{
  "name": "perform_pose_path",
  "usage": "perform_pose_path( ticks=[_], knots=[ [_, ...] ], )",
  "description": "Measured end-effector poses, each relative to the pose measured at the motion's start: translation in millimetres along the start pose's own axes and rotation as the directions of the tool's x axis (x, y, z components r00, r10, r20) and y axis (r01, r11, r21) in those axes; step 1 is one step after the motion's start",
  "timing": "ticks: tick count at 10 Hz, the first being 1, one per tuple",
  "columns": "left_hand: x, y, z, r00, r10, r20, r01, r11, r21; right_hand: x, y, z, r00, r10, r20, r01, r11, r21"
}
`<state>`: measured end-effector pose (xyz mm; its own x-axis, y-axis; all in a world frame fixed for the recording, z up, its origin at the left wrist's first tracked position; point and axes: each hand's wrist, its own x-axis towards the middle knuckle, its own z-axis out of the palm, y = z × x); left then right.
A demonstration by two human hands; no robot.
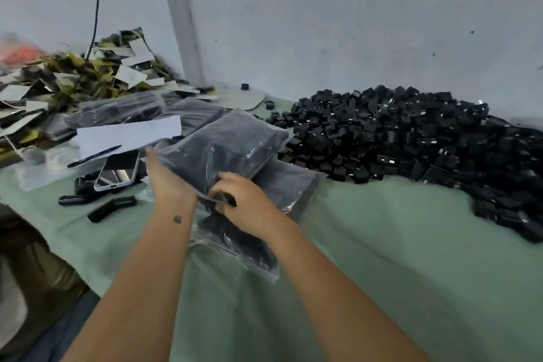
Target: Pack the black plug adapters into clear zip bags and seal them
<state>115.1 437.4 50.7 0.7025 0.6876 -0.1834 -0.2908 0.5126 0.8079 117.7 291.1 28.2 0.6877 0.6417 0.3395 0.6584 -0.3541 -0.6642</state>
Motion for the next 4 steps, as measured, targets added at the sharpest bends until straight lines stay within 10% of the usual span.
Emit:
perform_pose_path(
  ticks=[2, 4],
  knots=[
    [2, -9, -4, 0.958, 0.275, -0.075, -0.215, 0.869, 0.446, -54, 18, -10, 0.995, 0.055, -0.079, -0.062, 0.994, -0.087],
    [-83, -36, 37, 0.765, 0.623, 0.165, -0.608, 0.614, 0.504, -179, 18, -97, 0.92, 0.216, -0.326, -0.249, 0.967, -0.063]
  ],
)
